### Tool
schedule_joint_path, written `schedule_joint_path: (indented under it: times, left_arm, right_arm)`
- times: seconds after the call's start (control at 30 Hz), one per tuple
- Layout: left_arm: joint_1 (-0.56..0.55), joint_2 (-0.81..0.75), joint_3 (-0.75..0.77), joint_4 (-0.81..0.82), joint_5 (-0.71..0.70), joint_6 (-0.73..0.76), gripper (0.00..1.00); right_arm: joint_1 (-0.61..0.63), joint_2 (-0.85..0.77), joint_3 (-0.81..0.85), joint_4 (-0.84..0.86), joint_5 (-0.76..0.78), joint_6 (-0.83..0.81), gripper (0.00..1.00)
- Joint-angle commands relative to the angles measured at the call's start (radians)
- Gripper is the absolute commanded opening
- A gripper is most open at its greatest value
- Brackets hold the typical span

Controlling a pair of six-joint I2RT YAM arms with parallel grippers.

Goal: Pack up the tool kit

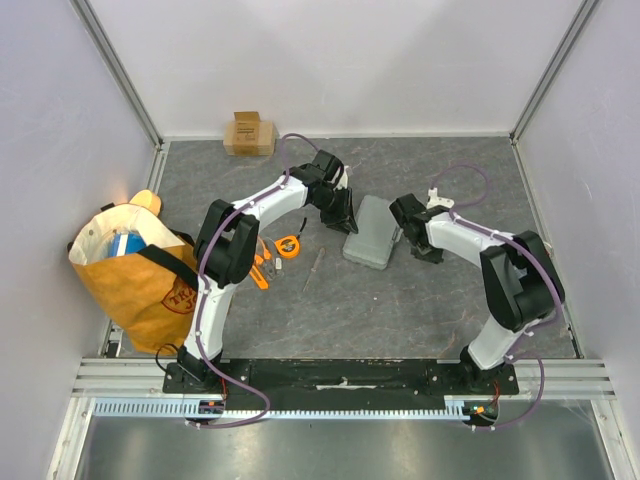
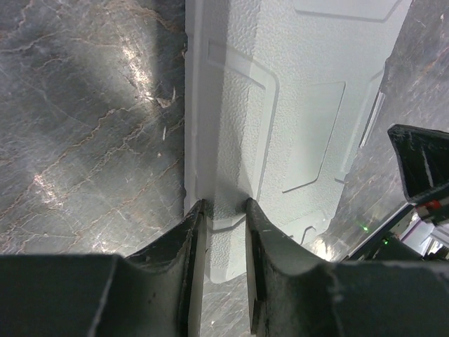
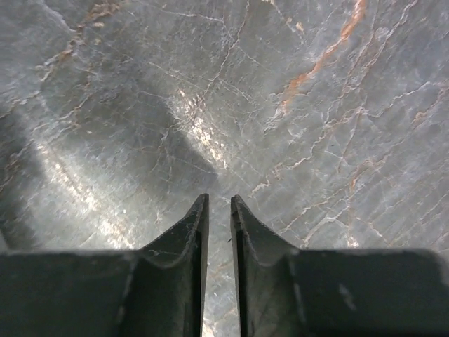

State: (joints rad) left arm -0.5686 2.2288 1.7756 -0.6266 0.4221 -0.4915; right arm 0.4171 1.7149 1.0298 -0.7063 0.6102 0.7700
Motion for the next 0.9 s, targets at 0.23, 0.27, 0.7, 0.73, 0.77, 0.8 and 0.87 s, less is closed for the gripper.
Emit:
schedule_joint_path:
  times: [0.23,0.27,0.7,0.73,0.77,0.8,0.87]
  left_arm:
    - [0.01,0.043,0.041,-0.17,-0.117,0.041,0.42]
    - [0.012,0.04,0.044,-0.17,-0.111,0.041,0.43]
    - [0.012,0.038,0.045,-0.171,-0.083,0.039,0.46]
    - [0.012,0.038,0.045,-0.171,-0.083,0.039,0.46]
    - [0.012,0.038,0.045,-0.17,-0.082,0.041,0.46]
    - [0.01,0.038,0.045,-0.17,-0.08,0.039,0.46]
    - [0.01,0.037,0.045,-0.17,-0.077,0.037,0.46]
  right_arm:
    - [-0.034,-0.205,0.04,0.158,-0.263,-0.044,0.56]
    - [-0.043,-0.212,0.023,0.198,-0.318,-0.047,0.58]
    - [-0.083,-0.115,-0.01,0.35,-0.533,-0.098,0.59]
    - [-0.084,-0.107,-0.008,0.353,-0.537,-0.1,0.58]
    - [-0.086,-0.097,-0.01,0.353,-0.537,-0.1,0.56]
    - [-0.087,-0.092,-0.011,0.352,-0.535,-0.1,0.54]
    - [-0.09,-0.084,-0.016,0.352,-0.529,-0.097,0.51]
